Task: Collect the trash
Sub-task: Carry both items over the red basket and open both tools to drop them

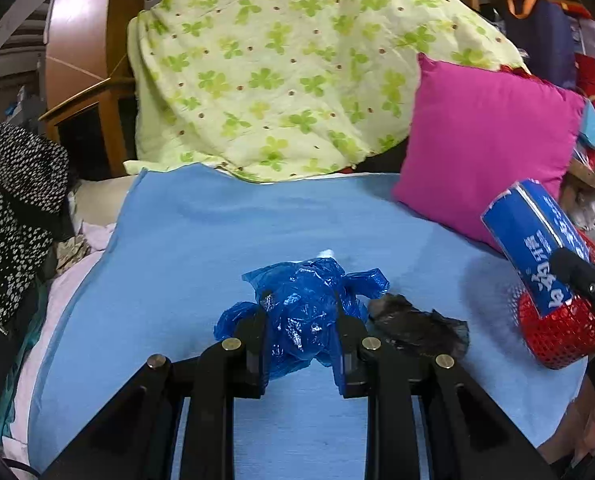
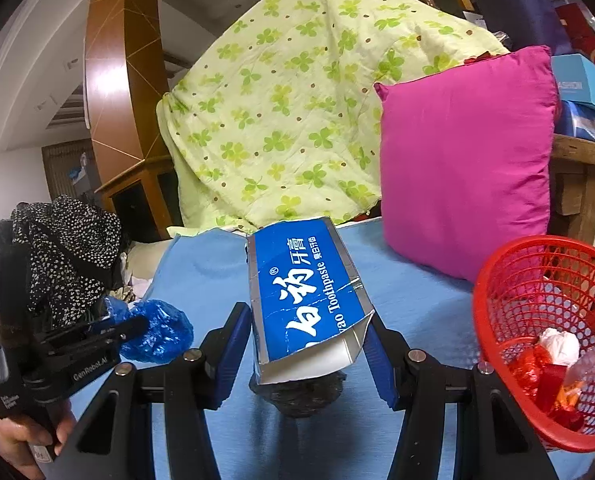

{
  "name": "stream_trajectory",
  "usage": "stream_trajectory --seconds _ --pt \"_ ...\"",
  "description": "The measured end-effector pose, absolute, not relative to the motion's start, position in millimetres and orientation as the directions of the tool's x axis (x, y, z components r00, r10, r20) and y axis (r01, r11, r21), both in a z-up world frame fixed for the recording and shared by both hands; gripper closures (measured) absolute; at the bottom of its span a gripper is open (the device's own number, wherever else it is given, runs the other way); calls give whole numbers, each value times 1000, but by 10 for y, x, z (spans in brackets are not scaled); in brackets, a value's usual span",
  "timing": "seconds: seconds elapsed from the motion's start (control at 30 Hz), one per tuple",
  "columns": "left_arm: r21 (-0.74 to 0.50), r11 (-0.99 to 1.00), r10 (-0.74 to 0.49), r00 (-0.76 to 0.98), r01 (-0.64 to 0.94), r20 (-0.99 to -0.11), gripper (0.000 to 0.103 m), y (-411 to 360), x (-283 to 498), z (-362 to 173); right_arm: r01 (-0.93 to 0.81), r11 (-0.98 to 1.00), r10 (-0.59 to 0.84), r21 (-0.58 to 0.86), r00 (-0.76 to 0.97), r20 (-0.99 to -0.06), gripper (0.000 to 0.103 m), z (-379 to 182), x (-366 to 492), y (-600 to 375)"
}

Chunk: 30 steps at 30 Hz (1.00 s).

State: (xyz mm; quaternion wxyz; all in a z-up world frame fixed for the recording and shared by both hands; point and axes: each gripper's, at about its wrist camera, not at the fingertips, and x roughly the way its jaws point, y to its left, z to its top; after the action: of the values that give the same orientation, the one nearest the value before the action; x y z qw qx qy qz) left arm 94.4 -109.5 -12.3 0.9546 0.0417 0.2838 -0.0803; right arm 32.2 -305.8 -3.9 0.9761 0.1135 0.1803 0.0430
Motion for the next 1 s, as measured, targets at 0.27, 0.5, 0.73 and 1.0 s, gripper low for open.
stream_trajectory --seconds 0.27,0.5,0.73,1.0 --pt "29 972 -180 812 235 -555 77 -1328 920 -94 -13 965 97 261 946 -310 45 27 230 -3328" --pt "-44 954 -269 786 296 -557 77 -1482 898 -48 54 962 25 269 959 -281 45 65 93 -3604" --pt "-83 918 -372 768 388 -521 77 -1752 782 157 162 928 -89 336 971 -221 45 142 -202 -4112" --pt "-96 858 -480 720 505 -501 77 -2255 686 417 266 856 -192 442 960 -205 45 131 -453 -4706"
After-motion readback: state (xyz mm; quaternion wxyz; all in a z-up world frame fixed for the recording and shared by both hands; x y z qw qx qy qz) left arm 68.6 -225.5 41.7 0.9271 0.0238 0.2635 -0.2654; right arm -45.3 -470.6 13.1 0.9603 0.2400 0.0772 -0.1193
